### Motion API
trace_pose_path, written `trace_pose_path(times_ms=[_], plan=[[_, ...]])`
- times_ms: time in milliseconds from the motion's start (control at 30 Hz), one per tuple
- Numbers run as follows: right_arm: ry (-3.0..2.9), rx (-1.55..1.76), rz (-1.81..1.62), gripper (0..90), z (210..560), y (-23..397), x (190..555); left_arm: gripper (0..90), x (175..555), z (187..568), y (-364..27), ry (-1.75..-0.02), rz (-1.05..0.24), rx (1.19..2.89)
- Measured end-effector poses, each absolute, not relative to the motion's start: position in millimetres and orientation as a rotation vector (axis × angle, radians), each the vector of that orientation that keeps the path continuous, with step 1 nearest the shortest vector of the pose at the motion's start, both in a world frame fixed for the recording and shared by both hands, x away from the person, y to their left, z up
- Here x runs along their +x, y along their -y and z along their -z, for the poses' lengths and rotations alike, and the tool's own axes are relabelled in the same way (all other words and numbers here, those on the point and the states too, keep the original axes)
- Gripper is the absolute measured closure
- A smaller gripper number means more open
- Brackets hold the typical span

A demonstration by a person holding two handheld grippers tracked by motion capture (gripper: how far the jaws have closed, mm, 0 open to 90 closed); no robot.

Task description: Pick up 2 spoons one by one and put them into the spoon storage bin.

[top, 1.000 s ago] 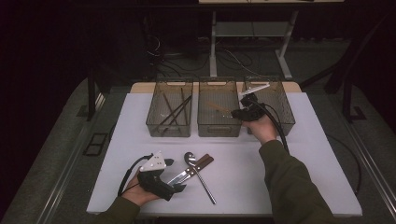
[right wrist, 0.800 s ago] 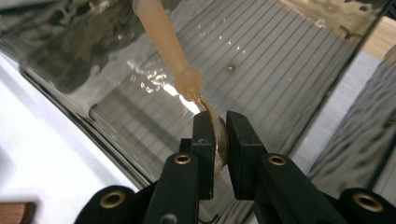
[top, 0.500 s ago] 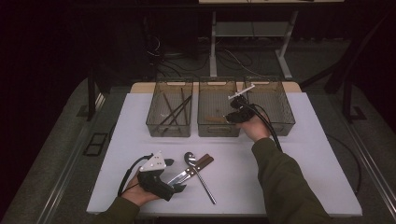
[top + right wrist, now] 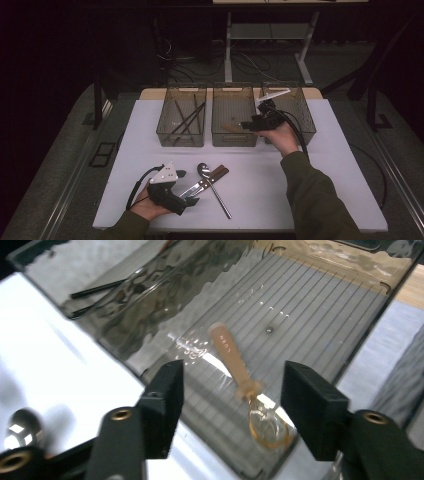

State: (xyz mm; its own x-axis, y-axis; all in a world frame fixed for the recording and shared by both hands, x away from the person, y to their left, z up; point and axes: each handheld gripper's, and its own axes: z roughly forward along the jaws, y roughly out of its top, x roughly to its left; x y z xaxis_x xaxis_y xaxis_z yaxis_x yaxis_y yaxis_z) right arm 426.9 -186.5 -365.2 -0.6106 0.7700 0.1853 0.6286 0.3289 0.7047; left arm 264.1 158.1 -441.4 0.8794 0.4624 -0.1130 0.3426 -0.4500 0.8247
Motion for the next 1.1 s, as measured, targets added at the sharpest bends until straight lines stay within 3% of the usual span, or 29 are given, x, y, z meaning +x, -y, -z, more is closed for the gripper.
trace_pose_path(times_ms=[633,1100], plan=[[-2.380,1.218,-1.317,13.8,383,240,361,0.0,265,443,-157,-0.590,-0.166,2.114],[-2.372,1.123,-1.382,12.1,401,254,321,0.0,265,443,-157,-0.594,-0.167,2.109]])
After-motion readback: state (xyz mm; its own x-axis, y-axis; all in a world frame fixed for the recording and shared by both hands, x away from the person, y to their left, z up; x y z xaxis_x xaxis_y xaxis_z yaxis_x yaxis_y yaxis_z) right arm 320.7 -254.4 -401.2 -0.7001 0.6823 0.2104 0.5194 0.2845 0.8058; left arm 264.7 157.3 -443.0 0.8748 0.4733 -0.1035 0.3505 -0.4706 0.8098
